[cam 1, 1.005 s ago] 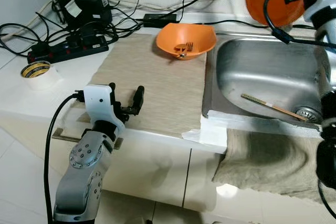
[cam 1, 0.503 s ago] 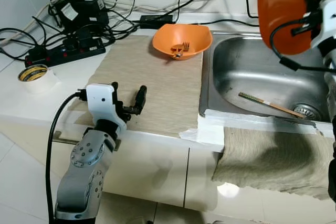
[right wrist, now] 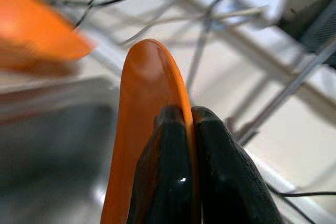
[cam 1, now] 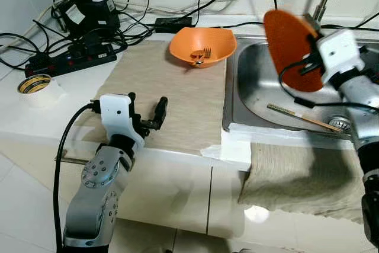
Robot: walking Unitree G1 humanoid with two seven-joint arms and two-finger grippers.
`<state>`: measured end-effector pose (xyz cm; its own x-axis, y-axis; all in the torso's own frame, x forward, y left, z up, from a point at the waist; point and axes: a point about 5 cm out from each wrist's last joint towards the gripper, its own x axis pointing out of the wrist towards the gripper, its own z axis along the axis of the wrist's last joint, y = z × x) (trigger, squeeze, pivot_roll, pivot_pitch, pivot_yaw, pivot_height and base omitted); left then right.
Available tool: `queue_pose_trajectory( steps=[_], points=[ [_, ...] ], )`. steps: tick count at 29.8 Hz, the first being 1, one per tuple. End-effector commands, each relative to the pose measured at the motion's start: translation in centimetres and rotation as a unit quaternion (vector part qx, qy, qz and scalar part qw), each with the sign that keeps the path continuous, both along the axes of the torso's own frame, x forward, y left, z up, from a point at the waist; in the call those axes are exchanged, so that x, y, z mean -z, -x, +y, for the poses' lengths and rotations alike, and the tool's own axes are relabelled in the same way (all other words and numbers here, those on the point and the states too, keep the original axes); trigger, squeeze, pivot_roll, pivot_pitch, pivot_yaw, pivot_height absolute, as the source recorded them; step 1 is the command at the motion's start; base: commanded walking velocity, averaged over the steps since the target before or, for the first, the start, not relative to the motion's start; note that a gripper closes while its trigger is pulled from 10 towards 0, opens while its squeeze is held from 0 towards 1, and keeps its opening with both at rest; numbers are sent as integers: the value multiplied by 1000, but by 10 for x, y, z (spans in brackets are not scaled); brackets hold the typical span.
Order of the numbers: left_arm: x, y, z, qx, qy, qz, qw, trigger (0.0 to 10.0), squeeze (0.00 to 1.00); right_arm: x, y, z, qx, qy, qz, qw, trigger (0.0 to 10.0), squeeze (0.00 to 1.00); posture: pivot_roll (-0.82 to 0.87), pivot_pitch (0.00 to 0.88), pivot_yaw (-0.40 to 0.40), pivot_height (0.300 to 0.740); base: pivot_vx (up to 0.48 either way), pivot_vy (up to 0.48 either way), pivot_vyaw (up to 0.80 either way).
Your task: Kitchen organization
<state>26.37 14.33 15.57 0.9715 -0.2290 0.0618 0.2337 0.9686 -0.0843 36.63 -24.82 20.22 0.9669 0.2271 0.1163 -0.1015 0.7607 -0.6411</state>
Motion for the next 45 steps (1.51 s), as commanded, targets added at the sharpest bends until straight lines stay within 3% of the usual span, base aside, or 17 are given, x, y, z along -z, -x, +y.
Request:
queue_pose_trajectory(
  steps=[1, 12, 18, 26, 27, 28, 29, 36, 37, 38, 40, 41, 45],
  points=[
    [0, -2, 3, -4, -5, -1, 1000, 10000, 0, -3, -1, 8, -19, 20, -8, 1000, 0, 0, -21, 0, 86, 736, 0, 0, 0],
    [-1, -2, 3, -6, -6, -1, 1000, 10000, 0, 35, 0, 18, -28, 55, 59, 996, 0, 0, -15, 0, 84, 736, 0, 0, 0],
    [-1, -2, 5, -7, -7, 0, 1000, 10000, 0, 67, 6, 23, -27, 83, 114, 990, 0, 0, -9, 0, 90, 736, 0, 0, 0],
    [-2, -3, 6, -6, -7, 0, 1000, 10000, 0, 87, 11, 26, -26, 109, 148, 983, 0, 0, -7, 0, 92, 736, 0, 0, 0],
    [-2, -3, 6, -7, -7, 0, 1000, 10000, 0, 91, 12, 26, -25, 112, 155, 981, 0, 835, -5, 0, 92, 736, 0, 0, 0],
    [-2, -3, 6, -7, -7, 0, 1000, 10000, 0, 93, 12, 26, -25, 114, 159, 980, 0, 835, -5, 0, 92, 736, 0, 0, 0],
    [-2, -3, 6, -7, -8, 0, 1000, 10000, 0, 95, 13, 26, -26, 119, 164, 979, 0, 1000, -5, 0, 92, 736, 0, 0, 0],
    [-2, -3, 6, -8, -8, 0, 1000, 10000, 0, 100, 15, 29, -31, 122, 170, 977, 0, 1000, -3, 0, 90, 736, 0, 0, 0],
    [-2, -3, 6, -7, -8, 0, 1000, 10000, 0, 98, 13, 30, -29, 119, 164, 979, 2667, 1000, -4, 0, 90, 736, 0, 0, 0],
    [-2, -3, 6, -7, -8, 0, 1000, 10000, 0, 98, 13, 30, -29, 119, 164, 979, 2667, 1000, -4, 0, 90, 736, 0, 0, 0],
    [-2, -3, 6, -7, -8, 0, 1000, 10000, 0, 96, 12, 29, -26, 118, 157, 980, 4902, 1000, -5, 0, 89, 736, 0, 0, 0],
    [-2, -3, 5, -6, -8, 0, 1000, 10000, 0, 93, 11, 29, -23, 120, 147, 982, 10000, 1000, -6, 0, 89, 736, 0, 0, 0],
    [-2, -3, 5, -5, -8, 0, 1000, 10000, 0, 87, 9, 28, -16, 119, 127, 985, 10000, 1000, -8, 0, 89, 736, 0, 0, 0]
  ],
)
